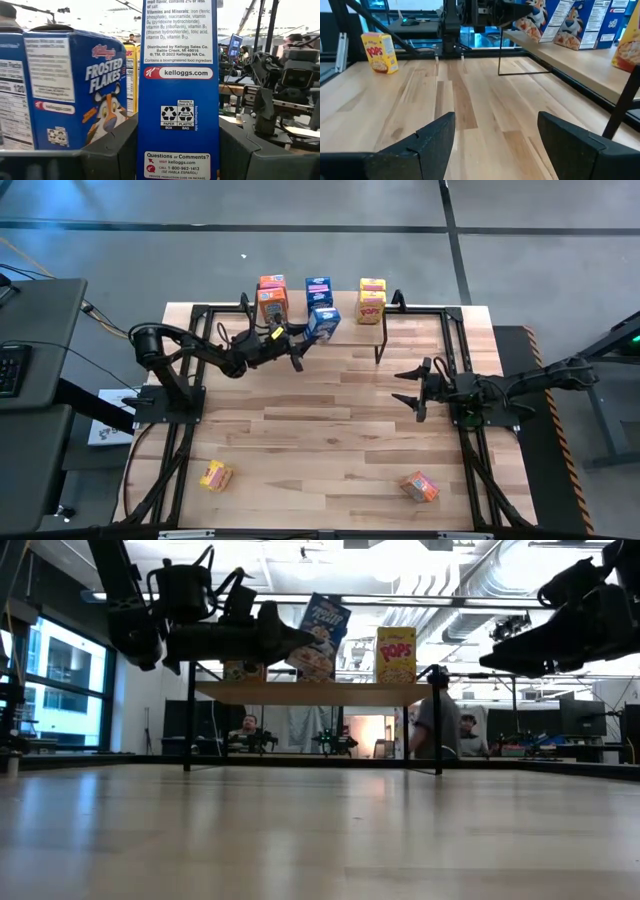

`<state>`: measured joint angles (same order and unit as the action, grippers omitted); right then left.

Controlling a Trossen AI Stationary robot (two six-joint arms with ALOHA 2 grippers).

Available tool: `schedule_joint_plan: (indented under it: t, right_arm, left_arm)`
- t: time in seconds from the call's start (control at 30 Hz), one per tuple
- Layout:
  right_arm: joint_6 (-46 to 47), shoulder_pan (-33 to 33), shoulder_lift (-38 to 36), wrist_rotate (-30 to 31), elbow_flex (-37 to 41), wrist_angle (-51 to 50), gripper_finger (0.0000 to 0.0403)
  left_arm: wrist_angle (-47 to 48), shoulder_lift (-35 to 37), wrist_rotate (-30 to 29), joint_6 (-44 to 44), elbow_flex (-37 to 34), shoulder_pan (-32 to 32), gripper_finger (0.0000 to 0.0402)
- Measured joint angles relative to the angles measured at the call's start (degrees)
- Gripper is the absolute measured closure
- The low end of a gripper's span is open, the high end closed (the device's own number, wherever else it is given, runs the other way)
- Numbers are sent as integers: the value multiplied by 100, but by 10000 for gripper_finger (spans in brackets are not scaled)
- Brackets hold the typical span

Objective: Stack cereal on shelf
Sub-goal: Put the blue cereal box on the shelf aligned with the other blue cereal boxes

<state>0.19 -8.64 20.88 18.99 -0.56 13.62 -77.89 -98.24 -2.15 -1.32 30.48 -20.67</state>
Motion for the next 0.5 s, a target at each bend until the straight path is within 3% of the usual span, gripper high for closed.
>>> schedule_joint_plan:
  t: [0.33, 0.5]
  right_arm:
    - [-251, 0, -157, 1110, 2, 227, 126]
    - [-351, 0, -428, 755, 4, 481, 126]
  left_arm:
    - [8, 2, 0, -1, 0, 0, 213]
    - [7, 2, 0, -2, 0, 0, 213]
